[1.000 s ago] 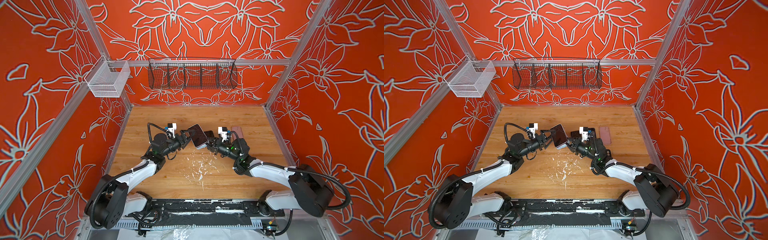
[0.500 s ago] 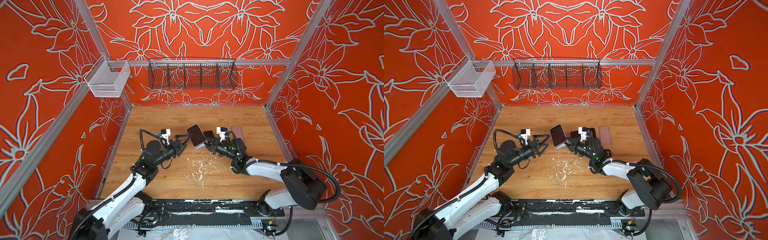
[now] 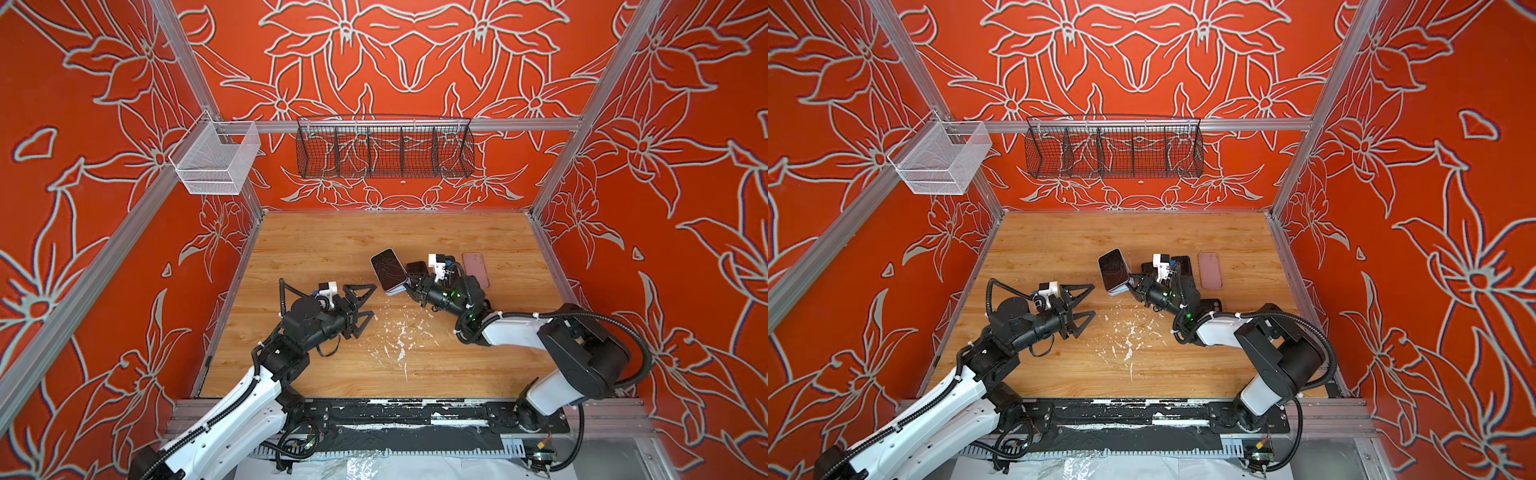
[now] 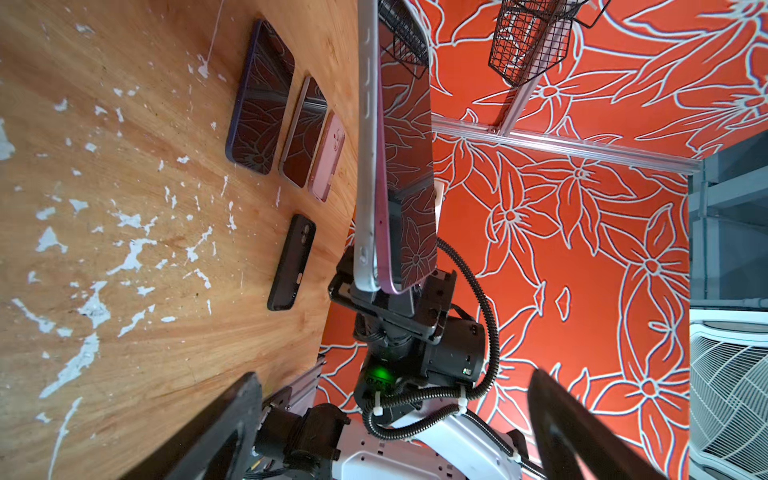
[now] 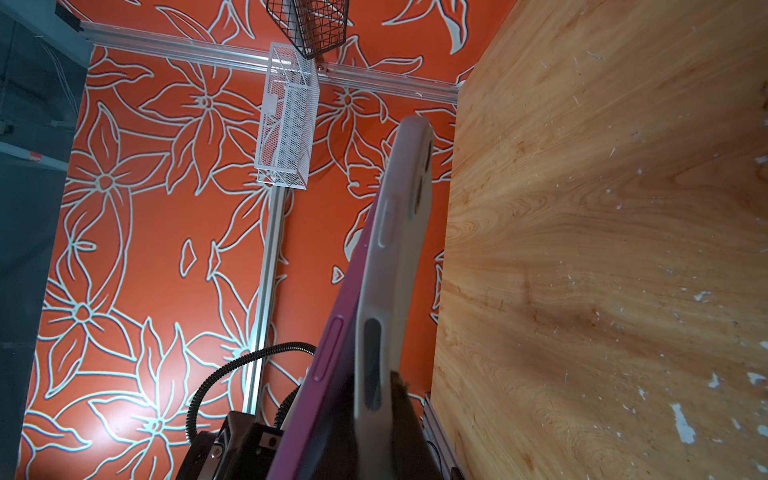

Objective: Take the phone out of the phone case

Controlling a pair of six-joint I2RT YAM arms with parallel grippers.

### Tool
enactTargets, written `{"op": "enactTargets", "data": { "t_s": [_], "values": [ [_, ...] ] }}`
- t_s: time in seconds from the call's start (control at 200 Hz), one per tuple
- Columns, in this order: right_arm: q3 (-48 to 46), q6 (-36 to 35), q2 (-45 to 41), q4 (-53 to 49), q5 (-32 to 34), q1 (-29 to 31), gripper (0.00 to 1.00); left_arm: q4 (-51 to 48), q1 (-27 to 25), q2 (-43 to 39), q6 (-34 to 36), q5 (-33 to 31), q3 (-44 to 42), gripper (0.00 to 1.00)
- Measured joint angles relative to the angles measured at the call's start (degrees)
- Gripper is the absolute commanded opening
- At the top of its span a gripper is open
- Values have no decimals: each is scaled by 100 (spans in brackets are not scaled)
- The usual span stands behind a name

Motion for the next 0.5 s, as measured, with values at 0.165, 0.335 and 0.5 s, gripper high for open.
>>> {"op": "enactTargets", "data": {
  "t_s": [0.165, 0.335, 0.5],
  "values": [
    [42, -2, 39, 98, -2, 0, 4, 444, -72, 144, -361, -192, 2, 97],
    [81, 0, 201, 267, -7, 0, 4, 1049, -127, 509, -673, -393, -9, 97],
    [125, 31, 398, 452, -15, 0, 4, 1318, -221, 699, -752, -527, 15, 97]
  ]
}}
